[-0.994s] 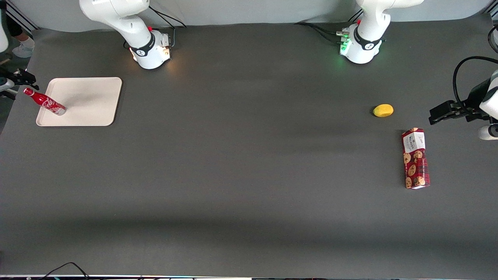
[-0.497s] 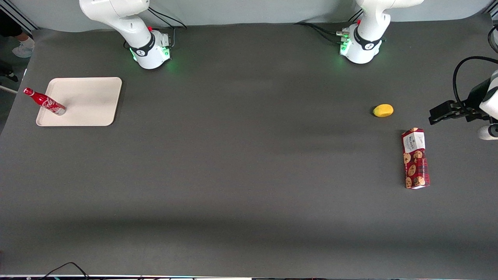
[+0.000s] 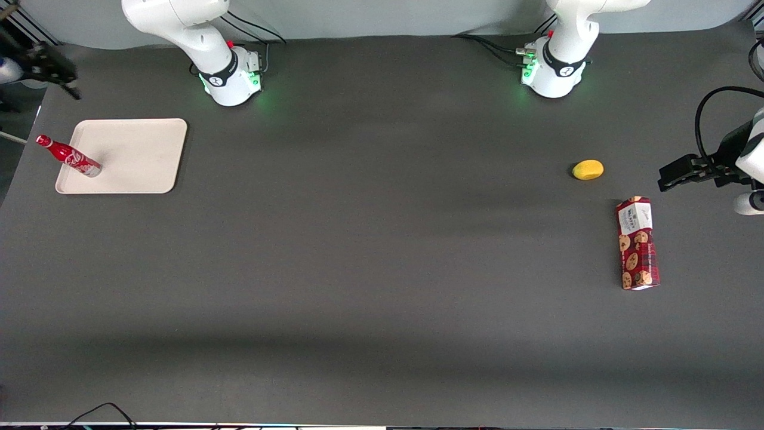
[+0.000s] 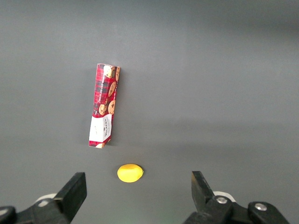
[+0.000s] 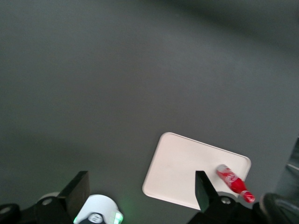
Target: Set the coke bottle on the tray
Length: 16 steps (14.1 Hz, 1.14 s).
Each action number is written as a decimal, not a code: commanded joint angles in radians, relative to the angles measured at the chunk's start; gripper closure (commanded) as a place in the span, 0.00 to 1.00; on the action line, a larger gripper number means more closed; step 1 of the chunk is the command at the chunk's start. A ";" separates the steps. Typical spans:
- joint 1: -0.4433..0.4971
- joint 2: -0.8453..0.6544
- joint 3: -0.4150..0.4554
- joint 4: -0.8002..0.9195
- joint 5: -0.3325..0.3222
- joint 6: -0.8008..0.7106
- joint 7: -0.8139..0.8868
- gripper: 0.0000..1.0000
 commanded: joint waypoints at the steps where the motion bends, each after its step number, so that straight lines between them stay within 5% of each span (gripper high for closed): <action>1: -0.038 0.038 0.053 0.024 0.084 -0.012 0.113 0.00; 4: -0.085 0.066 0.135 0.053 0.114 -0.009 0.174 0.00; 6: -0.122 0.070 0.137 0.068 0.205 -0.002 0.176 0.00; 12: -0.185 0.221 0.141 0.252 0.204 -0.012 0.179 0.00; 16: -0.188 0.229 0.141 0.265 0.145 -0.012 0.179 0.00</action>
